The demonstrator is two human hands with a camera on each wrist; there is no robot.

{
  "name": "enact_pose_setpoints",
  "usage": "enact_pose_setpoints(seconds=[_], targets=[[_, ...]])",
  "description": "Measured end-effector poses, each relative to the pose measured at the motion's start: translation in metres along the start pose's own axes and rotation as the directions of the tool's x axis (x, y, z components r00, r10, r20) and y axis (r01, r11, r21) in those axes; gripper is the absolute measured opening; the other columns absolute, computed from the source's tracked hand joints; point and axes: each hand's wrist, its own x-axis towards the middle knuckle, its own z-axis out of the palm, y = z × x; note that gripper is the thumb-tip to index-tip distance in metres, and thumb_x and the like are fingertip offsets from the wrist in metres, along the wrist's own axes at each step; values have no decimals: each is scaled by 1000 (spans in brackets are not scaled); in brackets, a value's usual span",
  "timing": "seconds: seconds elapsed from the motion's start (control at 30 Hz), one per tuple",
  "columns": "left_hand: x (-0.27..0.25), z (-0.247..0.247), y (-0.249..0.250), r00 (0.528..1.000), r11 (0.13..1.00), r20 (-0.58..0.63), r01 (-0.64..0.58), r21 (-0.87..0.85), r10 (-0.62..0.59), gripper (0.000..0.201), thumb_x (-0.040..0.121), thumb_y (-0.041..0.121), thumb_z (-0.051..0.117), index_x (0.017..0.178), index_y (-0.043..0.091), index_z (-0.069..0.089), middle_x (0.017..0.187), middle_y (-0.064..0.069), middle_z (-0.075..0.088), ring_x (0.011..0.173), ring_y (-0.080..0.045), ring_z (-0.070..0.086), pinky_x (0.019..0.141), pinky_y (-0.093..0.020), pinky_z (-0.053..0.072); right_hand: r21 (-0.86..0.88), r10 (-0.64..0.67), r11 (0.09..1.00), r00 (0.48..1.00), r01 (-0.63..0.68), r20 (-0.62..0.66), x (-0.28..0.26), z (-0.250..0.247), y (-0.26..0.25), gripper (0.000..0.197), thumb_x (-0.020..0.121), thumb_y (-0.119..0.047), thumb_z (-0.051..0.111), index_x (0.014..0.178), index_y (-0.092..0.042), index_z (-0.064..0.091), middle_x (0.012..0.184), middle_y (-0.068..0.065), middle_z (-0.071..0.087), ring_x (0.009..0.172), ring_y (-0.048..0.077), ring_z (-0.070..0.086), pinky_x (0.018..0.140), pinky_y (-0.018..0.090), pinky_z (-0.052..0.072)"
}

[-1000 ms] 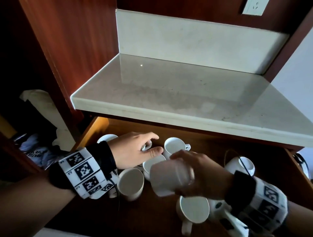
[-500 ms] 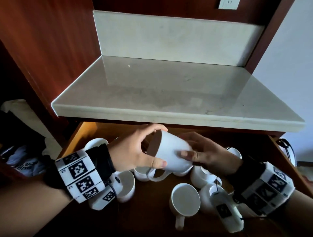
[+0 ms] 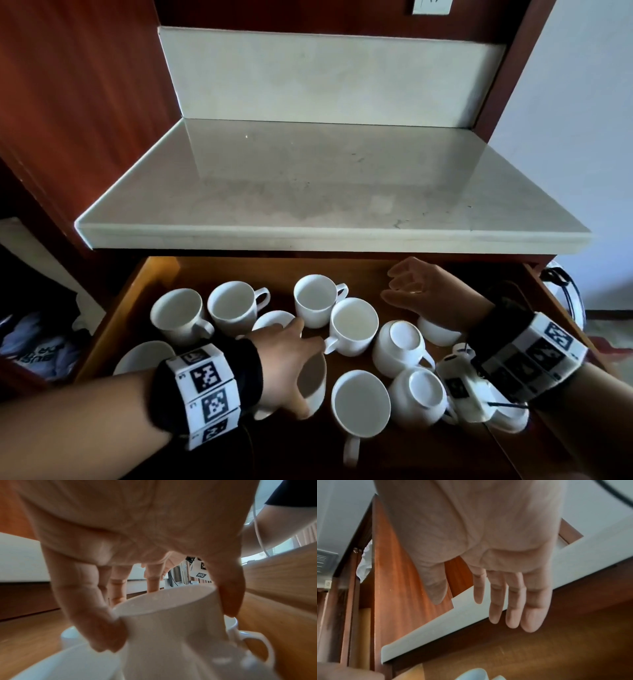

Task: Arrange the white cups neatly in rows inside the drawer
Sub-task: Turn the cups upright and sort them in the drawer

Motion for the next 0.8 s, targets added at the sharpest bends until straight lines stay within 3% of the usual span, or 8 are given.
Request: enact_pose_setpoints(seconds=[0.17, 0.3, 0.43, 0.57, 0.8], targets=[[10, 12, 10, 994, 998, 109, 18, 53, -24, 76, 67, 59, 72, 126, 28, 36, 125, -3, 38, 104, -26, 56, 66, -31, 38, -351, 40, 936, 995, -7, 87, 2, 10, 18, 55, 77, -42, 73, 122, -17, 54, 119, 2, 63, 108, 17, 60, 88, 25, 45], [17, 21, 16, 983, 999, 180, 11, 52, -20, 83, 67, 56, 75, 132, 25, 33, 133, -7, 34, 110, -28, 55, 81, -36, 47, -601, 117, 798, 968, 42, 223, 12, 29, 36, 74, 72, -45, 75, 131, -14, 44, 127, 8, 58, 117, 25, 56, 93, 30, 45], [23, 24, 21, 982, 998, 190, 8, 66, -20, 86, 67, 55, 76, 133, 23, 32, 130, -7, 37, 110, -27, 55, 87, -36, 48, -680, 202, 730, 931, 64, 305, 22, 45, 43, 80, 64, -43, 80, 127, -12, 42, 123, 12, 56, 115, 33, 56, 94, 39, 49], [25, 27, 22, 980, 995, 199, -3, 100, -17, 89, 68, 58, 75, 135, 21, 31, 129, -7, 37, 111, -29, 53, 88, -40, 49, -688, 242, 723, 907, 69, 345, 26, 54, 45, 84, 66, -38, 82, 130, -9, 38, 125, 13, 56, 115, 32, 56, 88, 34, 48], [21, 19, 27, 972, 988, 233, -25, 153, -11, 85, 66, 63, 73, 129, 20, 36, 125, -8, 42, 108, -30, 54, 87, -43, 49, -729, 182, 680, 943, 83, 278, 24, 46, 45, 73, 68, -40, 79, 124, -10, 43, 119, 10, 60, 109, 31, 61, 79, 32, 49]])
